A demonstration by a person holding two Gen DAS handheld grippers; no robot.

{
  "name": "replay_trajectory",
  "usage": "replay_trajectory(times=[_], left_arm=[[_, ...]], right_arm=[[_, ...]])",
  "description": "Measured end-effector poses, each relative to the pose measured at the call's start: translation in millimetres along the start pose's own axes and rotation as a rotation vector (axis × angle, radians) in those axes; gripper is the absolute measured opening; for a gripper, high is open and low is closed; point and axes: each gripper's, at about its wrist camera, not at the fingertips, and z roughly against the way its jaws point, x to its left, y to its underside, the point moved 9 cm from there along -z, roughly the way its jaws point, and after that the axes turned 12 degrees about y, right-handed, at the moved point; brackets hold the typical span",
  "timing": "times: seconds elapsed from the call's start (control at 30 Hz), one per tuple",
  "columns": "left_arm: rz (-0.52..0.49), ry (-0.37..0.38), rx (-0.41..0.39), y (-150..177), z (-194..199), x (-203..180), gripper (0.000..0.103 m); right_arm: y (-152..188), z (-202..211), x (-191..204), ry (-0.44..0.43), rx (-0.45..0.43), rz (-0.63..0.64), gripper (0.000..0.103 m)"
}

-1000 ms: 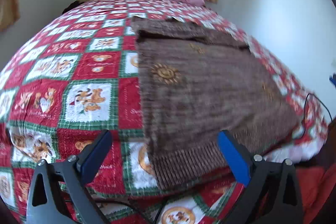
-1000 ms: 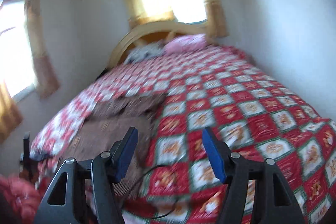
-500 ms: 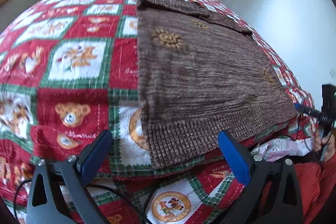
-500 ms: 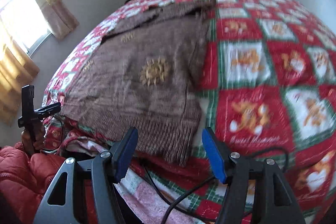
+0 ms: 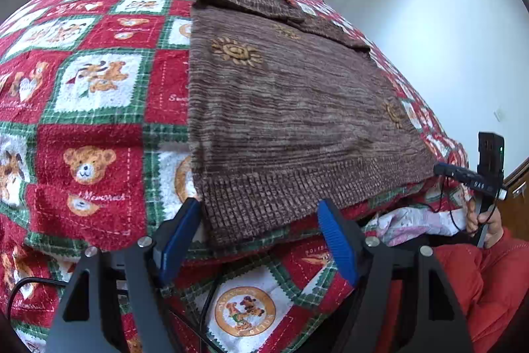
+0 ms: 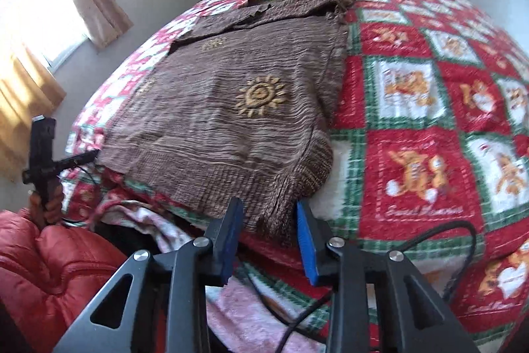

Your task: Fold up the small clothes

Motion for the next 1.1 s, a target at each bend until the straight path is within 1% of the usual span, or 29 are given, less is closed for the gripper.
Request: replay_trajectory(times=[0.03, 0.13, 0.33, 0.43, 0.47, 0.5, 0.53, 0.6, 0.63, 0.7, 0.73, 0.77, 0.8, 0.83, 0.87, 0.9, 0.93, 1.0, 1.1], left_arm=[[0.005, -0.004, -0.004, -1, 0, 0, 0.078], [0.031, 0.007, -0.017, -4, -1, 1, 0.079], [0.122, 0.087, -0.044, -9, 3, 5, 0.079], [0.157, 0.112, -0.059, -11, 4, 8, 0.078], [0.159, 0.108, -0.062, -11, 4, 8, 0.077], [0.151, 0.098, -0.06, -11, 3, 7, 0.071], [0.143, 0.095, -0.052, -10, 1, 6, 0.06], [0.118, 0.075, -0.046, -10, -2, 4, 0.053], [0.104, 0.068, -0.047, -9, -2, 2, 0.048], [0.09, 0.049, -0.047, -9, -4, 3, 0.041], [0.09, 0.043, -0.049, -9, -4, 3, 0.038], [0.099, 0.04, -0.052, -9, -3, 5, 0.036], [0.111, 0.037, -0.054, -9, -3, 8, 0.031], [0.125, 0.03, -0.056, -9, -3, 11, 0.019], [0.142, 0.018, -0.06, -9, -2, 16, 0.013], [0.161, 0.022, -0.062, -9, -1, 19, 0.01], [0.179, 0.036, -0.065, -9, -1, 20, 0.01], [0.215, 0.055, -0.066, -9, 0, 23, 0.01], [0.218, 0.045, -0.055, -11, 1, 19, 0.009]], right_arm=[[0, -1, 1, -0.007, 0.0, -0.006, 0.034], [-1, -1, 4, -0.017, -0.005, -0.016, 0.034], [-1, -1, 2, -0.044, 0.003, -0.052, 0.034], [-1, -1, 1, -0.083, 0.012, -0.086, 0.043], [-2, -1, 1, -0.097, 0.012, -0.096, 0.048], [-2, -1, 1, -0.117, 0.011, -0.111, 0.051], [-2, 0, 2, -0.123, 0.011, -0.114, 0.052], [-3, 0, 5, -0.119, 0.011, -0.102, 0.054], [-3, 0, 7, -0.111, 0.008, -0.092, 0.054], [-2, 0, 10, -0.089, -0.009, -0.056, 0.054], [-1, 0, 12, -0.075, -0.018, -0.036, 0.053], [-1, -1, 12, -0.05, -0.027, -0.011, 0.039], [0, -2, 13, 0.001, -0.032, 0.031, 0.017], [1, -5, 14, 0.057, -0.033, 0.079, 0.011], [1, -5, 13, 0.077, -0.035, 0.098, 0.01], [1, -5, 12, 0.066, -0.032, 0.093, 0.008], [1, -6, 12, 0.041, -0.023, 0.076, 0.008], [1, -6, 9, 0.02, -0.018, 0.057, 0.008], [-1, -1, 7, -0.022, -0.008, 0.018, 0.007]])
